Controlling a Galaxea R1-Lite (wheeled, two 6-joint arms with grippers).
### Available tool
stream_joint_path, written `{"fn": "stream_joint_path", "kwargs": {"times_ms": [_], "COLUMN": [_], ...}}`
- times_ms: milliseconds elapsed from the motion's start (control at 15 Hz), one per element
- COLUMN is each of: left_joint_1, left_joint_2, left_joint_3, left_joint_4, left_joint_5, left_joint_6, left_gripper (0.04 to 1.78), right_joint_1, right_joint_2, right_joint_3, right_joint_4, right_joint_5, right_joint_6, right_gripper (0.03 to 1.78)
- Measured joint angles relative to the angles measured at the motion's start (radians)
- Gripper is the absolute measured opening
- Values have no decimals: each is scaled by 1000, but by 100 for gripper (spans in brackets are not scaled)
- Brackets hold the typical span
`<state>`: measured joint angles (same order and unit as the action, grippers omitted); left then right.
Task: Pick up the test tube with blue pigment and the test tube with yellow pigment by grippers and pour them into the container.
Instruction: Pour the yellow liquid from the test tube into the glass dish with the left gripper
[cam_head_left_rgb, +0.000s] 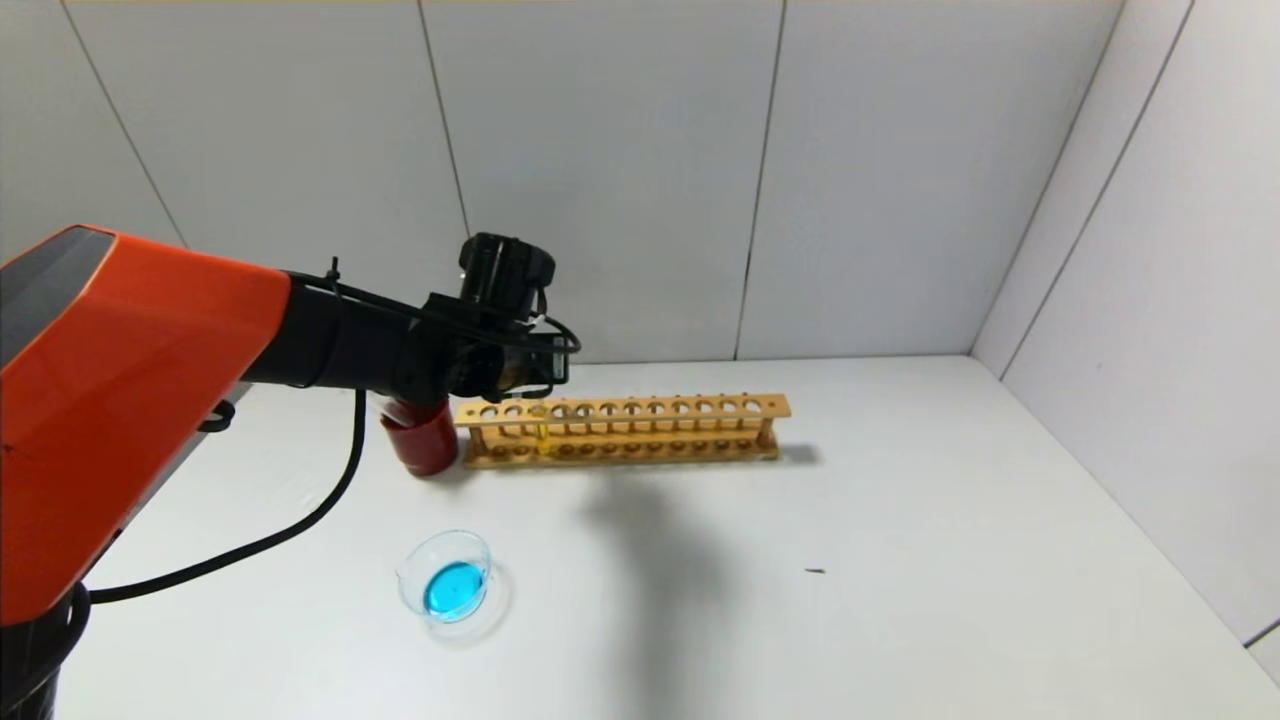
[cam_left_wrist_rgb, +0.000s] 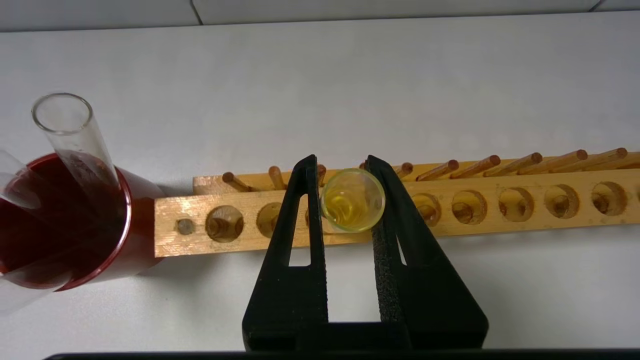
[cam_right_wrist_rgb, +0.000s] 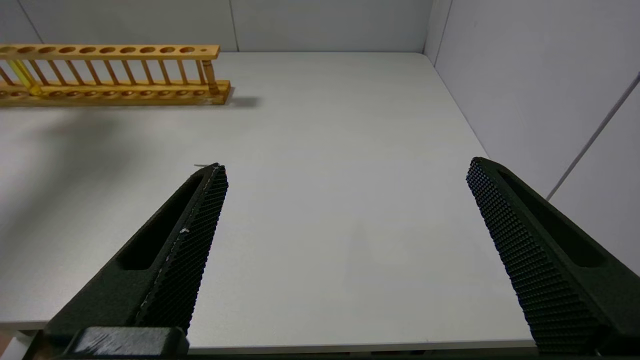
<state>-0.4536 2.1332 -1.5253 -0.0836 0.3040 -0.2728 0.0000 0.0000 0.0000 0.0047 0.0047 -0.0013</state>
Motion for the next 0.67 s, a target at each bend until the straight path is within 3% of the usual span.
{"fn": "stream_joint_path", "kwargs": {"times_ms": [667], "left_joint_1": [0], "left_joint_2": [-154], "left_joint_3": [-27], "left_joint_4": [11], "left_joint_5": [5], "left_joint_6": [165], "left_gripper": [31], "right_joint_1": [0], "right_joint_2": [0], "right_joint_3": [0], "right_joint_4": [0], "right_joint_5": [-1], "right_joint_6": [0], "right_gripper": [175]}}
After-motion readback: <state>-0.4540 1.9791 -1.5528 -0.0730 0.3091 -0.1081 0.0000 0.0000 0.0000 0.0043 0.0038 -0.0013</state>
